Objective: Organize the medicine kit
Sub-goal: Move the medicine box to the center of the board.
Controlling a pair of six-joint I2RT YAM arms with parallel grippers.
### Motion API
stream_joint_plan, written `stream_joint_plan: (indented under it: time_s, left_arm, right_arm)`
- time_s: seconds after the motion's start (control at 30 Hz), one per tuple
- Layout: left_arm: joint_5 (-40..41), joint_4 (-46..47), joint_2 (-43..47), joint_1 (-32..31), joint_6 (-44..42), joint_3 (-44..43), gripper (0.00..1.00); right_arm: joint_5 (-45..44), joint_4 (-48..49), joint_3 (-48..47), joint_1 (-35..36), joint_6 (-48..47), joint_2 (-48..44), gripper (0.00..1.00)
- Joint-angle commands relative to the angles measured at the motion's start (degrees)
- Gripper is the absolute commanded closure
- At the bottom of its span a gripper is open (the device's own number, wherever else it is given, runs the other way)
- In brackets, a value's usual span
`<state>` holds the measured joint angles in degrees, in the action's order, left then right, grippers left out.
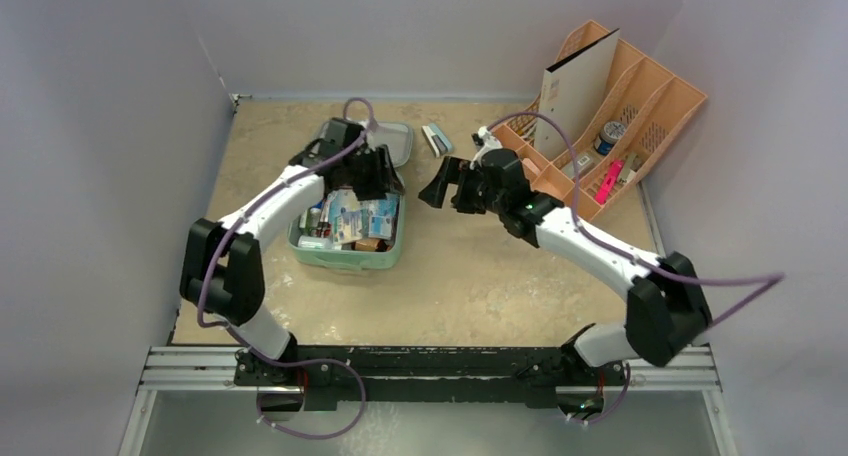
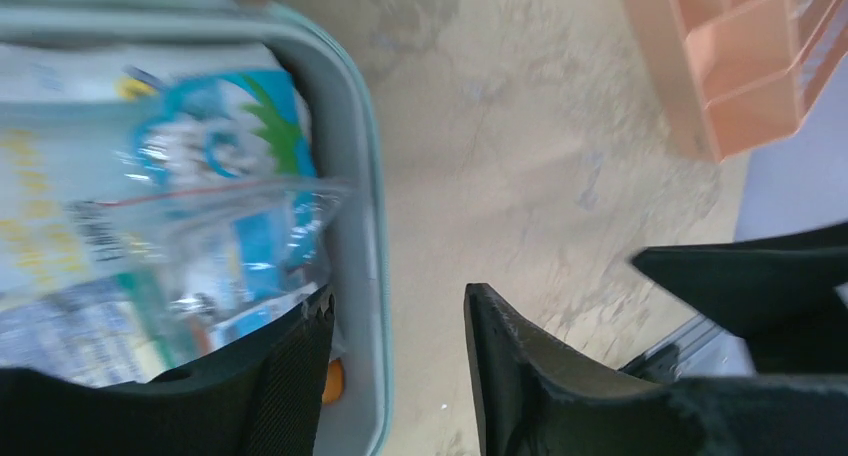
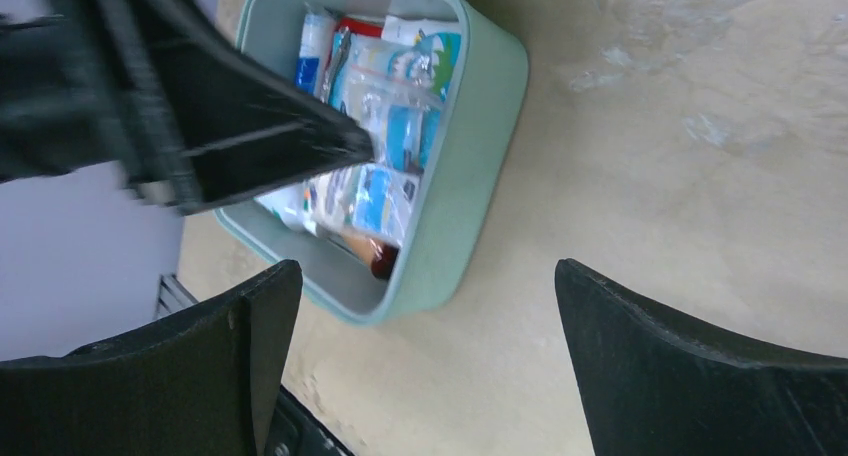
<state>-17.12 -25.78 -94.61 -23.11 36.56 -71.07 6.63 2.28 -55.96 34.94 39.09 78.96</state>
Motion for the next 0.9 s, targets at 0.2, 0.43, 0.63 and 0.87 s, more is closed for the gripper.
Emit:
stream_joint_plan:
  time_s: [0.2,0.43,0.63,0.87]
  left_arm:
    - [3.70,-7.25,11.75,16.79,-11.88,-5.56,0.33]
    - [-0.12,-5.92,19.60,26.05,-10.23,5.46,0.27]
    - [11.81,-7.86,26.96,29.27,-5.01,13.88,0.25]
    - [16.97,-12.25,27.30,32.73,0.05,18.61,0.25]
  right_arm:
    - [2.97,15.71,-15.72,0.05,12.71,22.12,0.04]
    - [2.34,16.43,-26.81,-0.02,16.88,35.16,0.01]
    - [1.47,16.17,-30.75,-0.84,19.67,40.60,0.01]
    - [2.03,22.61,-29.51,-2.32,23.86,43.82,0.01]
